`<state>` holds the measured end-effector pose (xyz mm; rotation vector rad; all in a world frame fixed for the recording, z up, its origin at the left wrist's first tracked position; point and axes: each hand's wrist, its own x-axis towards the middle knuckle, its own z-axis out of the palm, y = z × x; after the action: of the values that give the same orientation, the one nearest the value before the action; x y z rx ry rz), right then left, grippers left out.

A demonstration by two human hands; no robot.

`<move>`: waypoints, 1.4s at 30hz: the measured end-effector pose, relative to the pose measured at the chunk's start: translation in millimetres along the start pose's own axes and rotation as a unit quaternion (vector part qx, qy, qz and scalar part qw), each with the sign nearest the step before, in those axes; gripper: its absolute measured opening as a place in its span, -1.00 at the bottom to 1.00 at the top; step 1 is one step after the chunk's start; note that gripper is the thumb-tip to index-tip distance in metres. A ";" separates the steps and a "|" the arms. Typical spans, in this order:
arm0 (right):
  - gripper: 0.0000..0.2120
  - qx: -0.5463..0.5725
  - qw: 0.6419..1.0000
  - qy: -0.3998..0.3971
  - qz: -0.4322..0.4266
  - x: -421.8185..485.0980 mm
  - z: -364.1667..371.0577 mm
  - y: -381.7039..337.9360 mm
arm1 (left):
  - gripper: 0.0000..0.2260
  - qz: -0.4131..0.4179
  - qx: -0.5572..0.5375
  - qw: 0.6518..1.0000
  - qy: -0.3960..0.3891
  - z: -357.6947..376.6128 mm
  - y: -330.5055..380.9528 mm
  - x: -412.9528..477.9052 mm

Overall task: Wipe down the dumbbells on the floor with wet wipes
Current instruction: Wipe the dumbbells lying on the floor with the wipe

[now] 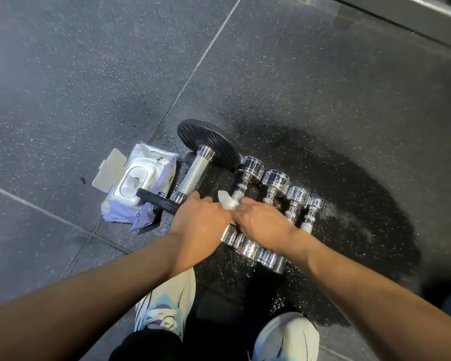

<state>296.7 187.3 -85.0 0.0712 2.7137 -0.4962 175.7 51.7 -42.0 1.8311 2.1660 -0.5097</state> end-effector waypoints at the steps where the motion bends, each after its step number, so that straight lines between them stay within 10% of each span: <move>1: -0.76 0.003 1.000 0.005 -0.010 0.2 -2.8 1.6 | -0.65 0.000 -0.001 1.000 0.001 0.4 0.3 0.3; 10: -0.62 -0.025 0.986 0.077 0.147 8.3 -14.7 15.8 | -0.76 0.001 0.000 1.000 -0.010 -1.1 -0.9 -0.5; 21: -0.67 0.073 0.996 0.045 0.010 -3.2 8.7 7.5 | -0.62 0.006 0.002 1.000 -0.011 -2.9 0.2 0.9; 29: -0.50 -0.080 0.983 0.083 0.140 15.1 -18.1 19.6 | -0.74 0.001 0.009 1.000 -0.022 -5.0 0.3 -0.2; 42: -0.80 0.084 0.985 0.012 0.150 2.5 -18.9 1.0 | -0.73 0.006 0.016 0.999 -0.028 -7.8 1.4 -0.1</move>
<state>287.7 194.8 -69.9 0.5250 2.6122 -0.6323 177.2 55.1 -35.0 1.8216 2.1215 -0.5889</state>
